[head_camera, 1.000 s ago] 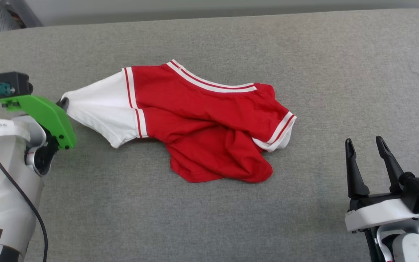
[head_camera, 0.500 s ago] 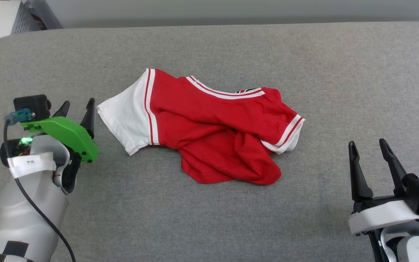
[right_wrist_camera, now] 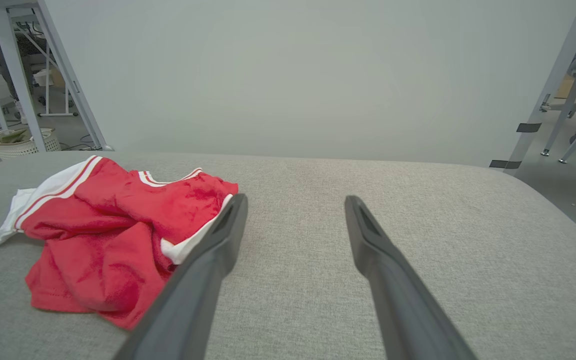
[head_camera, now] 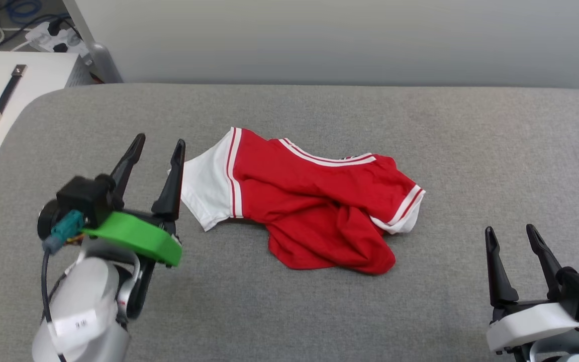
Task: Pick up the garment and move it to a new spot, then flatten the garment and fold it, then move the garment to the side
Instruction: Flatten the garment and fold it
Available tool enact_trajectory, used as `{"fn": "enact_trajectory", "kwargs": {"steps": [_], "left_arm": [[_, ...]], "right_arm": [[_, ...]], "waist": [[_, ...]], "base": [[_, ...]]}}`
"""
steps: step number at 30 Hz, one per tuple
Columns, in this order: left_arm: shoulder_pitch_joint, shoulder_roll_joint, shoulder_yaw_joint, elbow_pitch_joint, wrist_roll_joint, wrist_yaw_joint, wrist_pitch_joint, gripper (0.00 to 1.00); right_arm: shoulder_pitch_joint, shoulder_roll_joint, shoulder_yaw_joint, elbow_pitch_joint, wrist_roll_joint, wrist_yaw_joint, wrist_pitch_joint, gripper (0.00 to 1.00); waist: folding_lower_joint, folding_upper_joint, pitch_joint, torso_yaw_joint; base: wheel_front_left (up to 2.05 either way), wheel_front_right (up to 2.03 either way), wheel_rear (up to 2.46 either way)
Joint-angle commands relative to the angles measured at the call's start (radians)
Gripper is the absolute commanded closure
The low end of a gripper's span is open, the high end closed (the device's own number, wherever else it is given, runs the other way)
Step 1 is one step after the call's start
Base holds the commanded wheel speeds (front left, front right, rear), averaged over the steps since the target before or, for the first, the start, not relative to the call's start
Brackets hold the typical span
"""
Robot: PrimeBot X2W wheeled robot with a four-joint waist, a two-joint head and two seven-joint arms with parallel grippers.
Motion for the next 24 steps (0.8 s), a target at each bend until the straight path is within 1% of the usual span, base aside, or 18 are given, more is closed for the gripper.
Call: {"fn": "enact_trajectory", "kwargs": {"steps": [1,4,6,10,12,16,18,19,20,24], "left_arm": [[0.061,-0.017,0.018,-0.044,0.028,0.008,-0.005,0.00],[0.174,-0.051,0.049,-0.122,0.087,0.014,-0.005,0.00],[0.233,-0.072,0.059,-0.139,0.116,0.018,-0.006,0.00],[0.316,-0.130,0.096,-0.162,0.135,0.023,-0.006,0.00],[0.340,-0.156,0.119,-0.174,0.141,0.021,-0.006,0.00],[0.353,-0.172,0.116,-0.174,0.181,0.003,-0.006,0.00],[0.343,-0.181,0.118,-0.175,0.192,-0.004,-0.006,0.00],[0.338,-0.183,0.119,-0.175,0.197,-0.006,-0.006,0.00],[0.331,-0.184,0.117,-0.174,0.211,-0.008,-0.006,0.00],[0.312,-0.199,0.115,-0.170,0.235,-0.015,-0.006,0.00]], "right_arm": [[0.014,0.003,-0.002,-0.003,-0.001,-0.001,0.001,0.00],[0.032,0.007,-0.004,-0.001,0.000,-0.001,0.001,0.00],[0.041,0.008,-0.004,0.004,0.002,-0.001,-0.001,0.00],[0.048,0.011,0.001,0.014,0.007,-0.001,-0.004,0.00],[0.053,0.014,0.001,0.018,0.009,-0.001,-0.007,0.00],[0.056,0.016,0.008,0.017,0.009,-0.001,-0.002,0.00],[0.047,0.006,0.016,0.006,0.002,-0.001,0.018,0.00],[0.040,0.006,0.020,0.001,0.008,-0.001,0.036,0.00],[0.032,0.006,0.028,-0.003,0.021,-0.001,0.077,0.00],[-0.022,-0.024,0.081,-0.016,0.074,-0.001,0.304,0.00]], "waist": [[0.0000,0.0000,-0.040,0.023],[0.0000,0.0000,-0.062,0.031],[0.0000,0.0000,-0.072,0.035],[0.0000,0.0000,-0.084,0.039],[0.0000,0.0000,-0.086,0.044],[0.0000,0.0000,-0.077,0.059],[0.0000,0.0000,-0.066,0.069],[0.0000,0.0000,-0.061,0.072],[0.0000,0.0000,-0.054,0.078],[0.0000,0.0000,-0.021,0.095]], "base": [[0.00,0.00,0.00],[0.00,0.00,0.00],[0.00,0.00,0.00],[0.00,0.00,0.00],[0.00,0.00,0.00],[0.00,0.00,0.00],[0.00,0.00,0.00],[0.00,0.00,0.00],[0.00,0.00,0.00],[0.00,0.00,0.00]]}}
